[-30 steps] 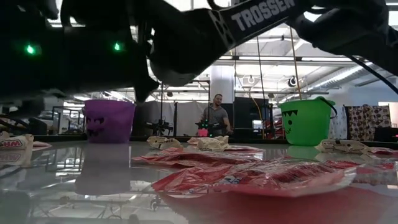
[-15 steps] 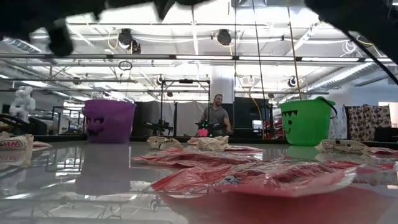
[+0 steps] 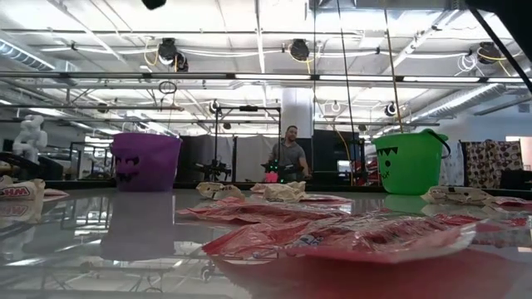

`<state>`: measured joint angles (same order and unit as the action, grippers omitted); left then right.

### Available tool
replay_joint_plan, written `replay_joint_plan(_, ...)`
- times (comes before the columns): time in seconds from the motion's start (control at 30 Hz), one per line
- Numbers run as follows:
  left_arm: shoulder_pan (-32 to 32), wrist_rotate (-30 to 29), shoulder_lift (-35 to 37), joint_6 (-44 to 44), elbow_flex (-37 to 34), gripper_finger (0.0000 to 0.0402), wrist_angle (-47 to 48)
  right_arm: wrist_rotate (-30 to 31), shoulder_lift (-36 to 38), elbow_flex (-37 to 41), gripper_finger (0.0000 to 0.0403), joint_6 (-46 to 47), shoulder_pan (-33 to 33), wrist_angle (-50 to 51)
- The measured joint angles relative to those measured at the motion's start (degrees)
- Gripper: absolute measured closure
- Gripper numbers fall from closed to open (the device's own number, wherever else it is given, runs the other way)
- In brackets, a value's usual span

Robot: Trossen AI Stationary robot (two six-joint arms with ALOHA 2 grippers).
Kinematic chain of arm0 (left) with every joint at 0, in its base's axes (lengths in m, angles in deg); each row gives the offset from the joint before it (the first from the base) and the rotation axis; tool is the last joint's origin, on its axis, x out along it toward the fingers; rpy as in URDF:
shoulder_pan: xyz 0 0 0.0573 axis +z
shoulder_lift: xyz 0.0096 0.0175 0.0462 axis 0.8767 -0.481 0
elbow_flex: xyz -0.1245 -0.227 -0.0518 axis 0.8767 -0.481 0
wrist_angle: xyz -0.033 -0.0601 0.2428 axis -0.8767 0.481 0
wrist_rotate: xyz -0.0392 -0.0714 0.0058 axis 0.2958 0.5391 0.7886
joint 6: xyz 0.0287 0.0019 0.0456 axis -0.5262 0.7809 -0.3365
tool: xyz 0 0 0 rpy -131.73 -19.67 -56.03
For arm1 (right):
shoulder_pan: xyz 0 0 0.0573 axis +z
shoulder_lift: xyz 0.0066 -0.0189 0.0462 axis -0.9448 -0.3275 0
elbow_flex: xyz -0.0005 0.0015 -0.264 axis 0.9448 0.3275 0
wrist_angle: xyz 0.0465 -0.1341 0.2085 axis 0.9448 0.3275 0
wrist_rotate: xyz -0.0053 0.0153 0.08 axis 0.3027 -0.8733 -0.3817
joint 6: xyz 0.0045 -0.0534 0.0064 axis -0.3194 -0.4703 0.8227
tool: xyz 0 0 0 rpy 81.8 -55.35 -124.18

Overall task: Sort candy by brand, put in halloween buckets
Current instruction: Put the yellow candy into the top violet bucket

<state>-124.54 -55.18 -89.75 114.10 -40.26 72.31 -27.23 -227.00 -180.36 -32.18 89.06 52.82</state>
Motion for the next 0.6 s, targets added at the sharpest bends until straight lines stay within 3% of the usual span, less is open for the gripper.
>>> replay_joint_plan(0.27,-0.45,-2.00,-8.22,1.43,0.01,0.0206,-0.33,-0.06,0.02,0.02,0.0271,-1.92,1.68,4.68)
replay_joint_plan(0.6,-1.36,-4.28,-9.41,-3.80,0.22,0.0216,1.13,-0.01,0.02,0.04,0.0271,-2.37,1.90,6.03)
